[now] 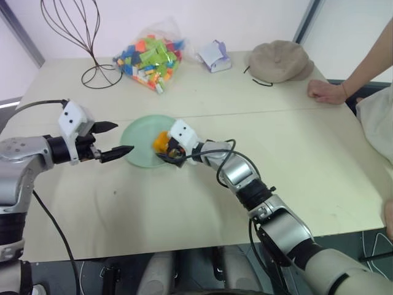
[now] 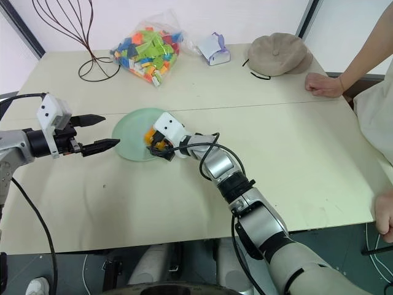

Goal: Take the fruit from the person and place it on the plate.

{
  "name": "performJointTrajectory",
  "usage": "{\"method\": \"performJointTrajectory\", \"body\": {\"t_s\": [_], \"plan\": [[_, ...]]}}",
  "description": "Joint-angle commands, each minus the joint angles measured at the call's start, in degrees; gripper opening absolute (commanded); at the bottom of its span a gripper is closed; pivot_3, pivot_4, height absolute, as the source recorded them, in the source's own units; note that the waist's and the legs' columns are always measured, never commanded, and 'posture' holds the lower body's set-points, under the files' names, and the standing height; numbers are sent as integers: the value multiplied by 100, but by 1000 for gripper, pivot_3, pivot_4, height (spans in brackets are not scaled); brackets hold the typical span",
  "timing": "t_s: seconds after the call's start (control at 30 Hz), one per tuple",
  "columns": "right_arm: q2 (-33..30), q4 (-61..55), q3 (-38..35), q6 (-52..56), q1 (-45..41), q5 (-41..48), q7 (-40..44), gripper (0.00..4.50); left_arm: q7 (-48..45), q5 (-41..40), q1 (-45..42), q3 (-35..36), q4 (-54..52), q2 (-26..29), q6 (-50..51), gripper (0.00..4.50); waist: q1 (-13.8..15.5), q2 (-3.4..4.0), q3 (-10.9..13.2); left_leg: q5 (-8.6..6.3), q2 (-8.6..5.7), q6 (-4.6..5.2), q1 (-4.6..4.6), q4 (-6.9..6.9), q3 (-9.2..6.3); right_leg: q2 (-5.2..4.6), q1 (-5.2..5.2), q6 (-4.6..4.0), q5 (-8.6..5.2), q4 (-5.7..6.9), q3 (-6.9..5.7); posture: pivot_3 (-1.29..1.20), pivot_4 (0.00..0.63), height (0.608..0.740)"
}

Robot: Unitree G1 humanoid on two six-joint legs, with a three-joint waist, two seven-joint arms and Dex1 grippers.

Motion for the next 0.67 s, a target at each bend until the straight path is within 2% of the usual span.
{"method": "performJointTrajectory", "body": {"t_s": [0.03,0.2,0.37,0.5,0.6,0.67], "plan": [[-254,-1131,-323,147,-60,214,327,4366,-33,-53,-104,42,-188,75,-8,4500,0,0,0,0,0,0,0,0,0,0,0,0,0,0,0,0,150,740],[-957,-2664,-801,857,58,635,723,4366,-117,-89,-141,38,-217,115,34,4500,26,0,0,0,0,1,0,0,-2,0,1,0,0,-1,-1,0,150,740],[-2310,-4537,-1968,2140,473,1688,1255,4366,-223,-136,-83,84,-284,183,90,4500,106,0,1,-1,0,2,-3,0,-2,-3,4,0,-1,-6,-4,0,150,740],[-3202,-5318,-2502,2764,1012,2167,1432,4366,-316,-183,26,149,-373,260,151,4500,90,-3,-1,-2,0,4,-3,1,-2,-5,9,0,-1,-14,-5,0,150,740],[-4030,-5840,-3075,3103,1781,2455,1674,4366,-421,-282,151,265,-483,380,239,4500,87,-2,-1,-2,4,5,-3,0,-1,-4,9,-2,-3,-16,-5,0,150,740],[-4209,-5949,-3283,3232,1962,2618,1584,4366,-441,-341,173,287,-512,420,299,4500,84,-1,0,-3,5,7,-3,0,1,-4,9,-4,-5,-16,-4,0,150,740]]}}
